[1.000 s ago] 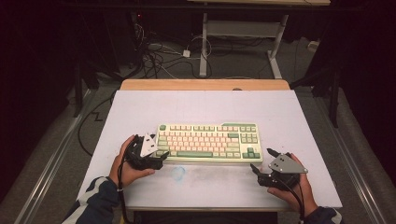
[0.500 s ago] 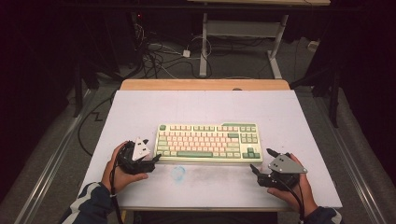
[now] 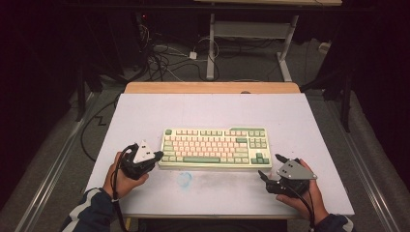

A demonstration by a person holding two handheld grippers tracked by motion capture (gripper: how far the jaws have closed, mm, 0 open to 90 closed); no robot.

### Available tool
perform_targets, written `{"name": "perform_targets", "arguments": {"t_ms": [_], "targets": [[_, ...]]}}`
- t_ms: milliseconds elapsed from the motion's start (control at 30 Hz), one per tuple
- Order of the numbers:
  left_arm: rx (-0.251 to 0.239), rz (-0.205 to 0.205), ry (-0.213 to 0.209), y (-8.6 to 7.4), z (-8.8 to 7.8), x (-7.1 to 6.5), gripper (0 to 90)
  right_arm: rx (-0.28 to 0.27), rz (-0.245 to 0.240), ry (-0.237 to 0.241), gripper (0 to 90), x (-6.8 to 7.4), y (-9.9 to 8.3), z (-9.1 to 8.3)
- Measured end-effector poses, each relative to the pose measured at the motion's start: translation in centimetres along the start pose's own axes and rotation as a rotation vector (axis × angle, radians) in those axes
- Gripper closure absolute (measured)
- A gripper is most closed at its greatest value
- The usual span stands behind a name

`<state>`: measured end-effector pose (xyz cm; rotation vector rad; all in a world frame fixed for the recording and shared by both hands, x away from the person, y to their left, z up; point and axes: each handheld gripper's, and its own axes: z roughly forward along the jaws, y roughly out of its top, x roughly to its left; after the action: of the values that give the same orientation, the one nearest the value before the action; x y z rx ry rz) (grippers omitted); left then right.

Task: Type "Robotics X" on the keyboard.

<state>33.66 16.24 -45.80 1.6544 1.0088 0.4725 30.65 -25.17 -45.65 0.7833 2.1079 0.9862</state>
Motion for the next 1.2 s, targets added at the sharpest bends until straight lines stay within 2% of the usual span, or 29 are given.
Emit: {"name": "perform_targets", "arguments": {"t_ms": [100, 233, 700, 1200], "targets": [[0.008, 0.006, -0.012, 0.1, 0.2, -0.3, 87.2, 0.002, -0.002, 0.003, 23.1, 0.0, 0.0, 0.0], [0.012, -0.005, -0.029, 0.4, 0.6, -0.7, 87.2, 0.002, -0.007, 0.005, 23.1, 0.1, 0.0, 0.1], [0.047, 0.018, -0.073, 0.7, 3.0, -2.7, 87.2, 0.011, -0.005, 0.011, 23.1, 0.2, 0.0, 0.3], [0.082, 0.064, -0.103, 1.0, 6.0, -4.9, 87.2, 0.015, -0.009, 0.013, 23.1, 0.2, -0.1, 0.3]]}}
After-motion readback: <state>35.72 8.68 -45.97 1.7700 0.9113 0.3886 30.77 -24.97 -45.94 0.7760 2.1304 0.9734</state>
